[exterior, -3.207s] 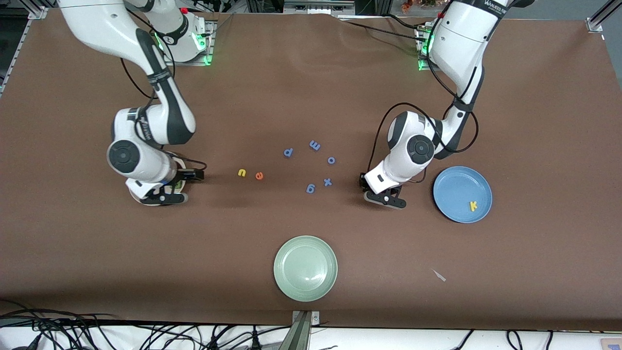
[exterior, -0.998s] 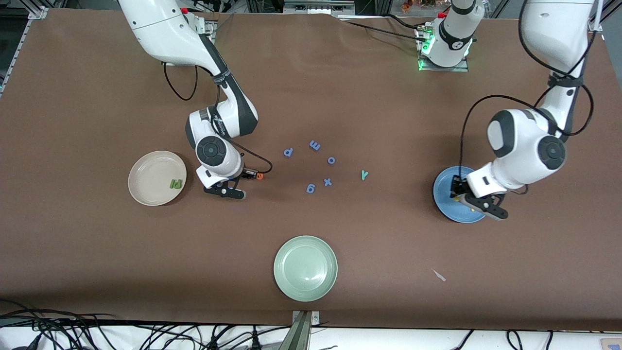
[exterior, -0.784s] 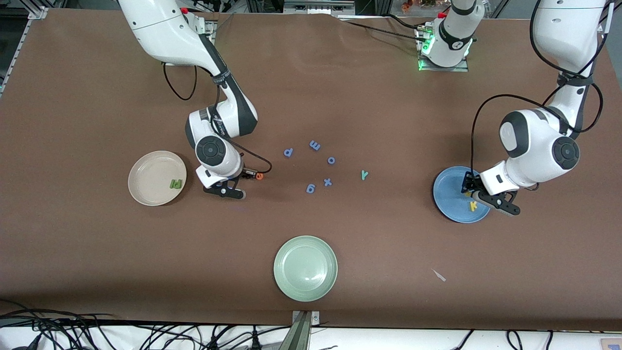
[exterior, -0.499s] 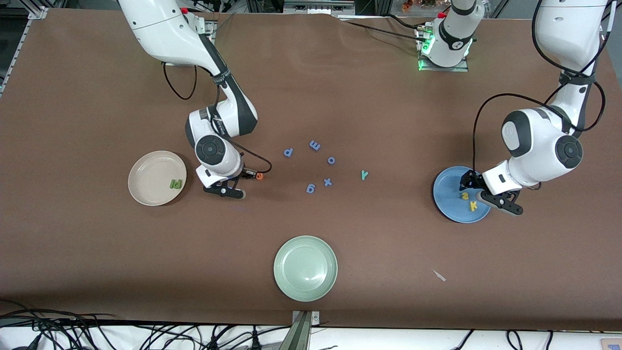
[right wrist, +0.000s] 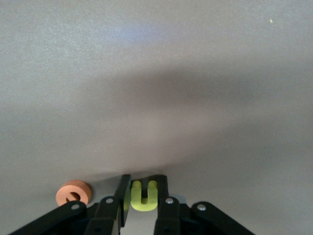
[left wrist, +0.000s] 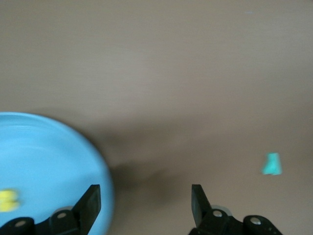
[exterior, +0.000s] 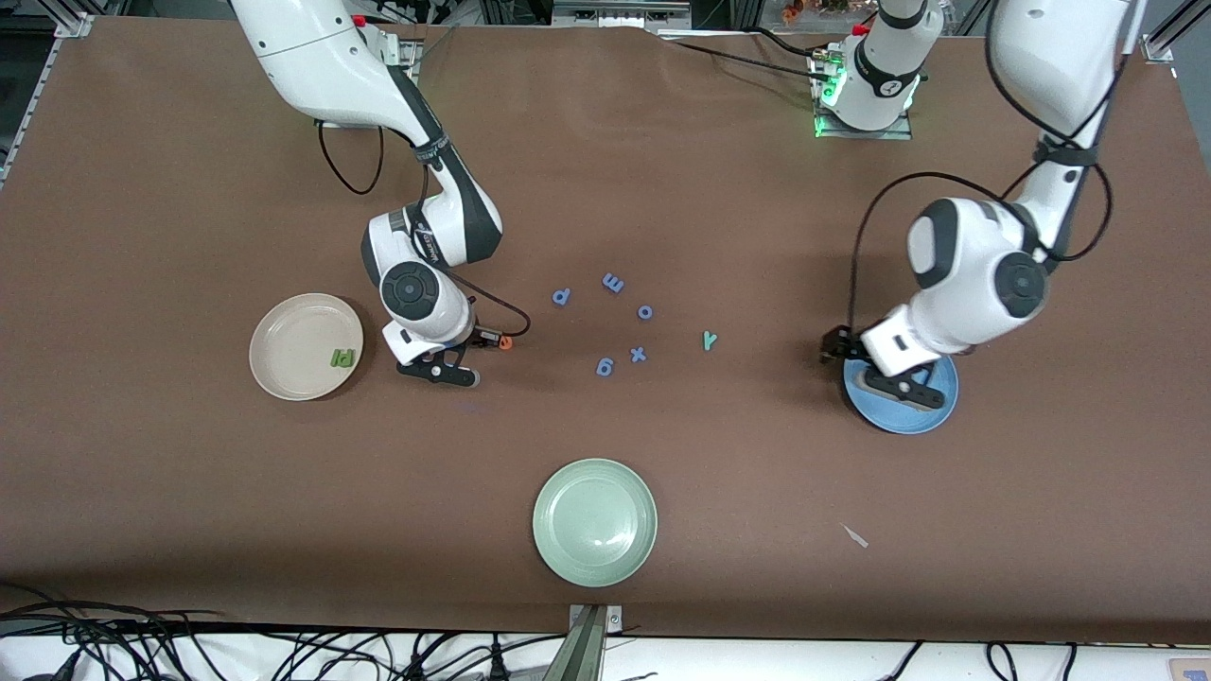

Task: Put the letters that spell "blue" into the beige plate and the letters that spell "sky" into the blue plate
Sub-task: 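Release the yellow z in the blue plate while the right gripper grasps yellow u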

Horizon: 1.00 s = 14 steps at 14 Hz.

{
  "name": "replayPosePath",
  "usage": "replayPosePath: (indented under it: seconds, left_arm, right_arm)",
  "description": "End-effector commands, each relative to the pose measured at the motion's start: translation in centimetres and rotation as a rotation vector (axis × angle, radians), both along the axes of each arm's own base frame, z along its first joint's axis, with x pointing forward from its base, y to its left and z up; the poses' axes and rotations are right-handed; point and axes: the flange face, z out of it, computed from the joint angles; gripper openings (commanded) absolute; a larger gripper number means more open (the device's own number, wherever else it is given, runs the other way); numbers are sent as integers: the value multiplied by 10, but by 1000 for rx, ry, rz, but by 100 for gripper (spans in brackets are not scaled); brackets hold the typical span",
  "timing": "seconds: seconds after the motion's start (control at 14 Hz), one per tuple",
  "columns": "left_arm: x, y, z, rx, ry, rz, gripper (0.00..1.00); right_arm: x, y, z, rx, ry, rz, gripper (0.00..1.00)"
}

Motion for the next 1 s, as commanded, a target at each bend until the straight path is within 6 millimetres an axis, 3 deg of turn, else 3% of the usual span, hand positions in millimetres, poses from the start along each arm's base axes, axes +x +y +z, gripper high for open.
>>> replayPosePath:
  seconds: [0.0,0.14,0.29,0.43,0.64,0.93]
  left_arm:
    - [-11,-57,4,-4,2,23,83]
    - [-22,-93,-5,24,-2,8,83]
    - [-47,-150,-31,134,-38,-108,79]
    - [-48,-171,-47,210,-71,1,80]
    - [-47,-191,-62,220,-77,2,80]
    - [-49,-213,-75,178,-38,28,80]
  right_arm:
    - [5,-5,13,-4,42,58,5]
    - [18,-28,29,-25,88,98,5]
    - [22,-56,41,-30,139,184,5]
    - [31,-91,53,-31,158,254,5]
    - [41,-153,68,-29,208,353,6]
    - [49,-216,64,-33,221,399,8]
